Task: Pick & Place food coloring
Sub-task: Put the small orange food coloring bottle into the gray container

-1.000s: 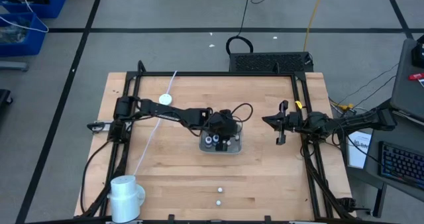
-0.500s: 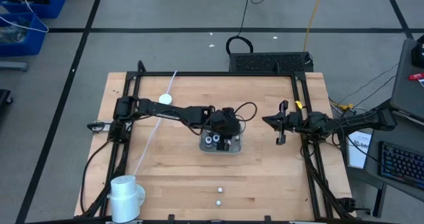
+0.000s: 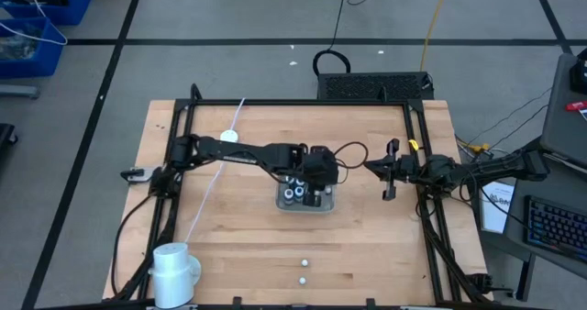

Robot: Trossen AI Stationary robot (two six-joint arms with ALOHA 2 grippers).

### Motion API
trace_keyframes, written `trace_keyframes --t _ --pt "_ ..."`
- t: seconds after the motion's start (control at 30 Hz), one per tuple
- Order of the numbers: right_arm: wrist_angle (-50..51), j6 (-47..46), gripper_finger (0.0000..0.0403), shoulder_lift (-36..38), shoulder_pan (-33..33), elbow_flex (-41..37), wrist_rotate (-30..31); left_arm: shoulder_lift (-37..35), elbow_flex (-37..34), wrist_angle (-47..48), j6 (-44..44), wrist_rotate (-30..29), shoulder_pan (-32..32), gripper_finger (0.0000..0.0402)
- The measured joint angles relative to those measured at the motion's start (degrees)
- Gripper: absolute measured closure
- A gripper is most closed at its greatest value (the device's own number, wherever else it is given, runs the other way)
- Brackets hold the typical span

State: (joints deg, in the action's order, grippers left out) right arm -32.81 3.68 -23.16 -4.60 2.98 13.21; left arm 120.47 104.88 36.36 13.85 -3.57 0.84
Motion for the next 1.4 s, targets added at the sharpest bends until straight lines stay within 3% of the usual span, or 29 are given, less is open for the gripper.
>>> trace_keyframes --t 0.47,0.93,1.4 --pt "0.37 0.0 0.0403 0.0 0.0 0.0 -0.01 5.83 -0.26 -0.12 -1.57 0.52 1.27 0.0341" --pt "0.5 0.0 0.0403 0.0 0.0 0.0 -0.02 7.21 -0.28 0.23 -1.59 -1.9 0.89 0.0341" --pt "0.5 -0.02 0.0403 0.0 0.0 0.0 -0.02 7.21 -0.28 0.21 -1.65 2.41 0.52 0.0341"
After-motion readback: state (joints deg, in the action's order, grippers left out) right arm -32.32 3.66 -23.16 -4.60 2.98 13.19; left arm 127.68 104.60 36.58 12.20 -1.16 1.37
